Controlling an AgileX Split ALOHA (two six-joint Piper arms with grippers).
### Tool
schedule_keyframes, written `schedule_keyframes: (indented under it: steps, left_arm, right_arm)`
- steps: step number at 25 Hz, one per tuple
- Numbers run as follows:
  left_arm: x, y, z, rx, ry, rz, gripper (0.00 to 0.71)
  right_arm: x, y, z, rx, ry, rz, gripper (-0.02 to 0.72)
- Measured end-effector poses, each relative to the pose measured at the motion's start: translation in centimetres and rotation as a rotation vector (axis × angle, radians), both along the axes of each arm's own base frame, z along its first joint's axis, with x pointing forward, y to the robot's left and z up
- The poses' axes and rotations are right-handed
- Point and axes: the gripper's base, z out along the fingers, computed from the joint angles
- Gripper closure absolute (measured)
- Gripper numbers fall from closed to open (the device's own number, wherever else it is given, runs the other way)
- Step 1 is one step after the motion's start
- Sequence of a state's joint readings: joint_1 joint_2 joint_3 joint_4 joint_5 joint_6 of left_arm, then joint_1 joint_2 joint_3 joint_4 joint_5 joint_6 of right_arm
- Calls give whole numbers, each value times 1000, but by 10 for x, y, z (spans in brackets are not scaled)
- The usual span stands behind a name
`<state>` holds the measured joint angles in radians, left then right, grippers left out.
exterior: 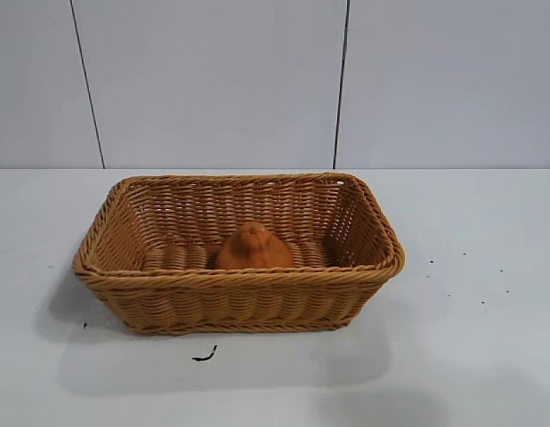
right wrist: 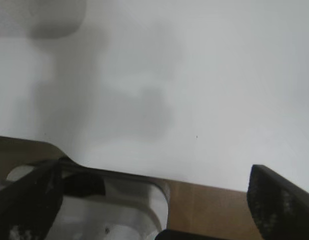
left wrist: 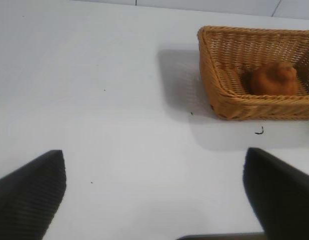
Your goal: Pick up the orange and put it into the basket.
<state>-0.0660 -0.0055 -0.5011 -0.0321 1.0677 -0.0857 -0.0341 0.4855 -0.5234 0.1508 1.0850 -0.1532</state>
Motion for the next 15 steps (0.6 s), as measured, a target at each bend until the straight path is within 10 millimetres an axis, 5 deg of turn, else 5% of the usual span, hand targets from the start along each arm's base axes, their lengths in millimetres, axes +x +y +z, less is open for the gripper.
schedule_keyframes:
  steps: [7,15]
  left_arm:
    - [0,0,0,0,0,0,20]
    - [0,0,0,0,0,0,20]
  right_arm:
    - [-53,1,10,-13,-399,-6,10]
    - [-70,2,10,-16,-509,-6,10]
